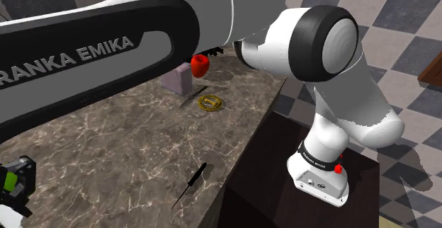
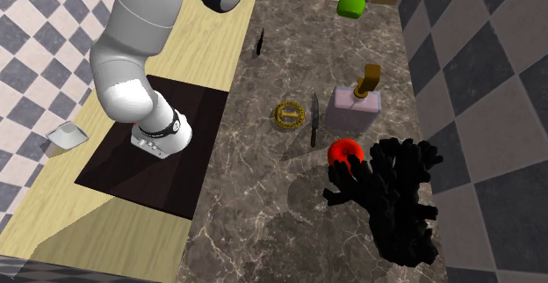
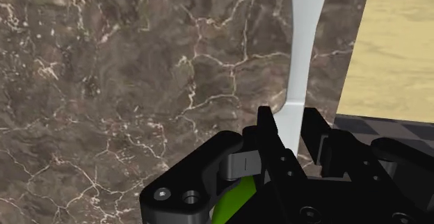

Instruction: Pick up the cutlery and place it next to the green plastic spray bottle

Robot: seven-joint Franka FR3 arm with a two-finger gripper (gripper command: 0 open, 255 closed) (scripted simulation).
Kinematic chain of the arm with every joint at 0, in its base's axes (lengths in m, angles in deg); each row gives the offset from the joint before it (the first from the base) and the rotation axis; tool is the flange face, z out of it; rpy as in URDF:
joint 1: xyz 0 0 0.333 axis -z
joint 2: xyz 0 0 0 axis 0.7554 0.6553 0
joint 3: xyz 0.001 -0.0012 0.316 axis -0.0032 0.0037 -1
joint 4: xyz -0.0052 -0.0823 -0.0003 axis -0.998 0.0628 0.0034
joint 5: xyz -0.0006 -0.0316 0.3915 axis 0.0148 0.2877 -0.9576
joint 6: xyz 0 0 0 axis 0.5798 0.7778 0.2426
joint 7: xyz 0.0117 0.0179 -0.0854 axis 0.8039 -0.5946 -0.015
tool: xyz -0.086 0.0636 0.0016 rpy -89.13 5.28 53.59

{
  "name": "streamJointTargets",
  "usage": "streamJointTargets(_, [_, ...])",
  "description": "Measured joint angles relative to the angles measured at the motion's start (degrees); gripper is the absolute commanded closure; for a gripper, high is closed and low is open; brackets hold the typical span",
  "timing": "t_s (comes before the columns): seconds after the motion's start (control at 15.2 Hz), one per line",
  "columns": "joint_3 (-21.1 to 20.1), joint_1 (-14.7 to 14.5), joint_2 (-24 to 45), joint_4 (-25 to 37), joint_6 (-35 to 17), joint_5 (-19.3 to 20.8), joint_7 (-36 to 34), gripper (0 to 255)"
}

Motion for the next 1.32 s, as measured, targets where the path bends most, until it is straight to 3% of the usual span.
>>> streamJointTargets(0.86, [0.5, 1.0, 1.6, -7.3, -8.5, 0.8, -1.1, 255])
streamJointTargets(1.32, [0.5, 1.4, 1.4, -8.4, -9.5, 0.8, -1.1, 255])
